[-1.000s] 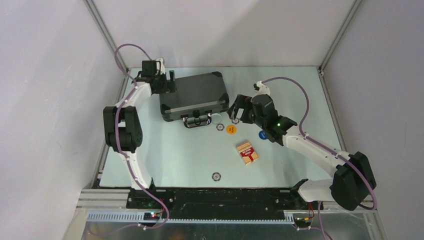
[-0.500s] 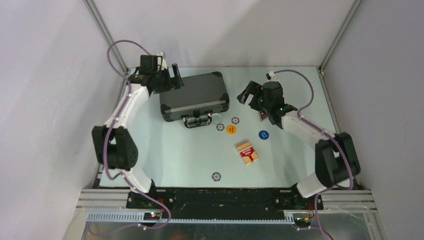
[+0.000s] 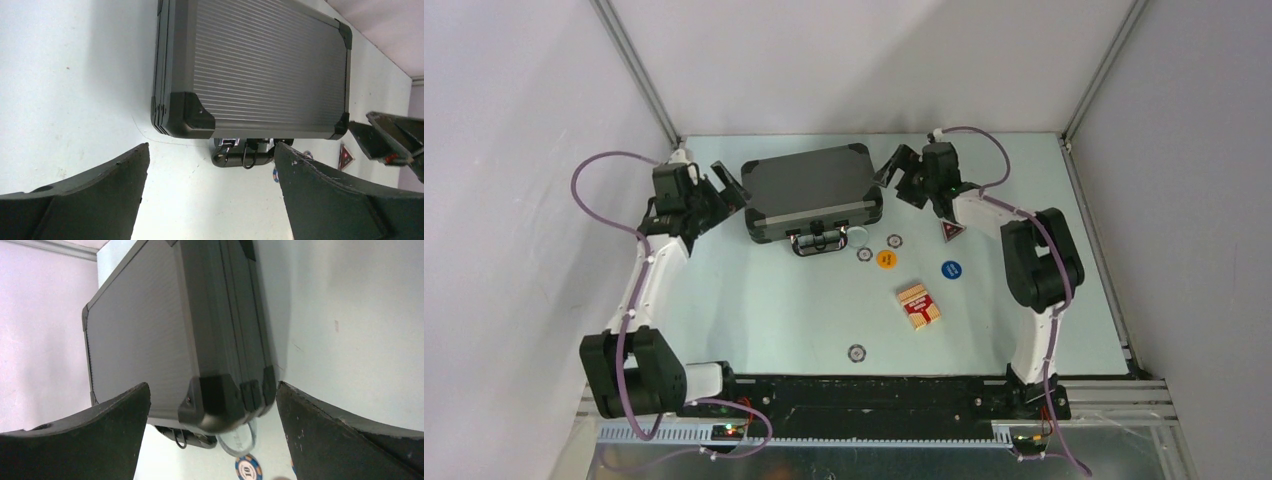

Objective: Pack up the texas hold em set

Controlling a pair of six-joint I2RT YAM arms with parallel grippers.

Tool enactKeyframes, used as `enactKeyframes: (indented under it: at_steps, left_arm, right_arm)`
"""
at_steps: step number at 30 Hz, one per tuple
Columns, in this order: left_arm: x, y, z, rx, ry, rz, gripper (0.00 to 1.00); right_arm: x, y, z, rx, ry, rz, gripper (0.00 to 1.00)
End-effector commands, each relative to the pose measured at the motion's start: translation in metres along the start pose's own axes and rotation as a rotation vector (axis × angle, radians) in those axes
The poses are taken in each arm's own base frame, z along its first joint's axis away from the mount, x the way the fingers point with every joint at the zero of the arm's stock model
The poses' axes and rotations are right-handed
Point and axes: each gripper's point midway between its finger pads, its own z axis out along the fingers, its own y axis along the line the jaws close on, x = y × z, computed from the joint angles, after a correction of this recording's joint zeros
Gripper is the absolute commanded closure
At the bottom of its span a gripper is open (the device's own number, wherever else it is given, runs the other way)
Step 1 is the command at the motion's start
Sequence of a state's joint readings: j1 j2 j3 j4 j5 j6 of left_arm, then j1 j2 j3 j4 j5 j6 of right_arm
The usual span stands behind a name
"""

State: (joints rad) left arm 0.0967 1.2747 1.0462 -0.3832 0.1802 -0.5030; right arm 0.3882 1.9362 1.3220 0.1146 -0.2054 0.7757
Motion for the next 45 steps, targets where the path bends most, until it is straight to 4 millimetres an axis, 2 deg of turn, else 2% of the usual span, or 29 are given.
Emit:
enactKeyframes:
  at_steps: [1, 3, 8, 16, 21, 25, 27, 28, 33, 39, 45]
  left_arm:
    - [-0.019, -0.018, -0.012, 0.146, -0.076, -0.029, 0.02]
    - [-0.022, -0.014, -0.014, 0.163, -0.082, -0.072, 0.02]
    - [-0.03, 0.014, -0.013, 0.188, -0.077, -0.209, 0.02]
    - [-0.031, 0.026, -0.011, 0.225, -0.089, -0.313, 0.02]
    - [-0.038, 0.03, -0.018, 0.185, -0.135, -0.313, 0.02]
    - [-0.026, 0.026, -0.015, 0.216, -0.079, -0.305, 0.02]
    - [-0.02, 0.033, -0.015, 0.193, -0.104, -0.31, 0.02]
    - [-0.026, 0.032, -0.02, 0.187, -0.151, -0.299, 0.02]
    - [-0.029, 0.032, -0.027, 0.174, -0.208, -0.281, 0.02]
    - [-0.028, 0.033, -0.023, 0.175, -0.231, -0.29, 0.02]
    - [-0.025, 0.029, -0.012, 0.193, -0.231, -0.307, 0.02]
  right_arm:
    - [-0.003, 0.031, 0.018, -0.092, 0.009, 0.023, 0.0]
    - [0.002, 0.033, 0.026, -0.093, 0.027, 0.028, 0.0]
    - [0.01, 0.037, 0.043, -0.096, 0.058, 0.029, 0.0]
    - [0.017, 0.045, 0.047, -0.107, 0.074, 0.024, 0.0]
    - [0.02, 0.059, 0.041, -0.152, 0.091, 0.021, 0.0]
    - [0.021, 0.074, 0.036, -0.198, 0.106, 0.023, 0.0]
    - [0.02, 0.082, 0.032, -0.224, 0.112, 0.028, 0.0]
    - [0.019, 0.087, 0.03, -0.236, 0.113, 0.027, 0.0]
    - [0.01, 0.104, 0.021, -0.276, 0.104, 0.029, 0.0]
    - [0.004, 0.121, 0.011, -0.317, 0.1, 0.028, 0.0]
    - [-0.004, 0.13, 0.003, -0.335, 0.093, 0.021, 0.0]
